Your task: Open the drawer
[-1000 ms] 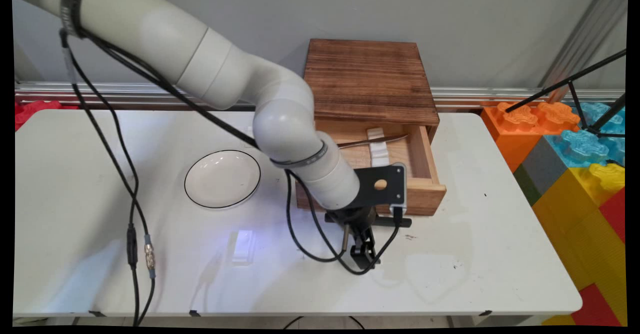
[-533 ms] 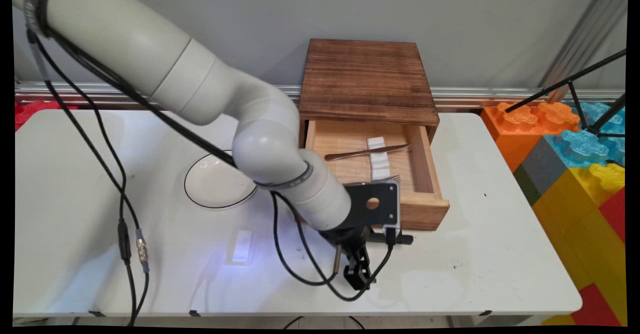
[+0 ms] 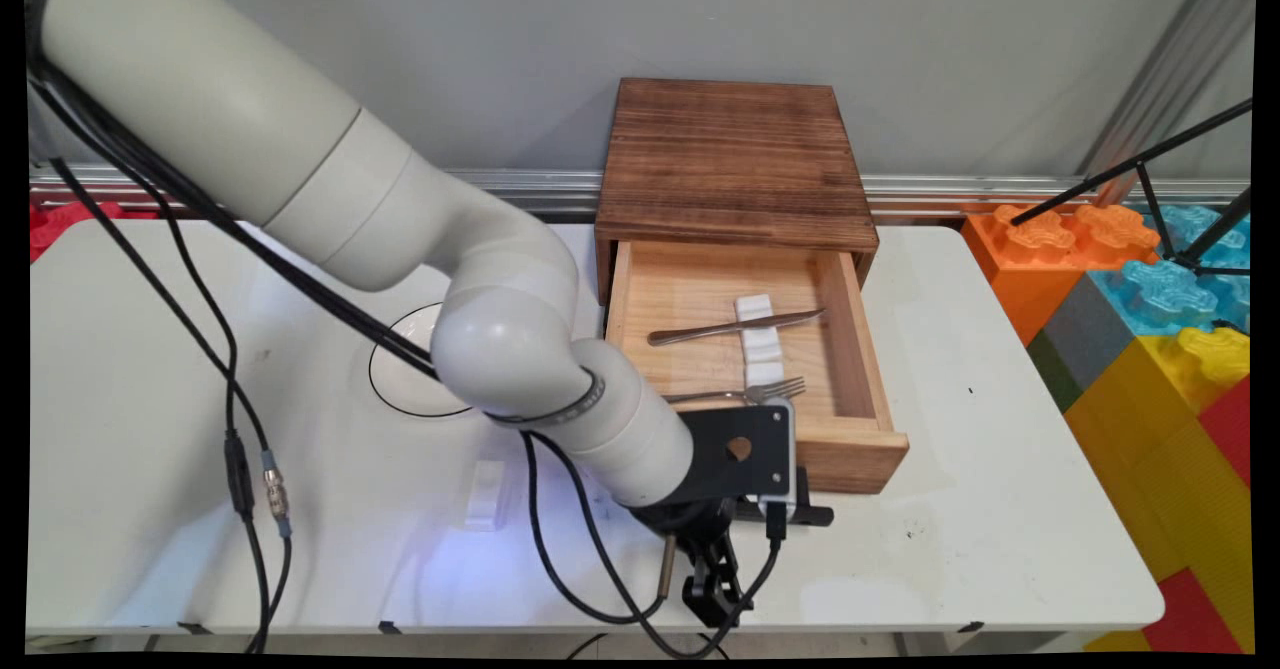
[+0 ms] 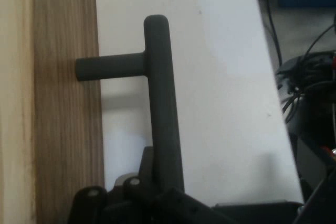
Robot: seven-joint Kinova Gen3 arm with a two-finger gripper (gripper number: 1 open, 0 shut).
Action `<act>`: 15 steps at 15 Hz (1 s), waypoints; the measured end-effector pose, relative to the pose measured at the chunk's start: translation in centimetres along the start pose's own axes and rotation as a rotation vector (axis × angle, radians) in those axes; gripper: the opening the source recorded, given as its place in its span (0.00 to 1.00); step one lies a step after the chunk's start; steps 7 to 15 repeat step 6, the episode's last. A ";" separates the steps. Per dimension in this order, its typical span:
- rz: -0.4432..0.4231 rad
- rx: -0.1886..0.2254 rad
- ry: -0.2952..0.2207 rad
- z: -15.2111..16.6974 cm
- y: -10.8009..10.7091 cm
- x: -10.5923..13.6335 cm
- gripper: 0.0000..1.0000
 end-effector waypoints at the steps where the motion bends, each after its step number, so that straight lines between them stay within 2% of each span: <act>1: -0.001 -0.001 0.004 0.0 0.3 0.0 1.00; 6: -0.003 -0.004 0.029 -0.7 1.2 0.2 1.00; 15: -0.003 -0.004 0.029 -0.7 1.2 0.2 1.00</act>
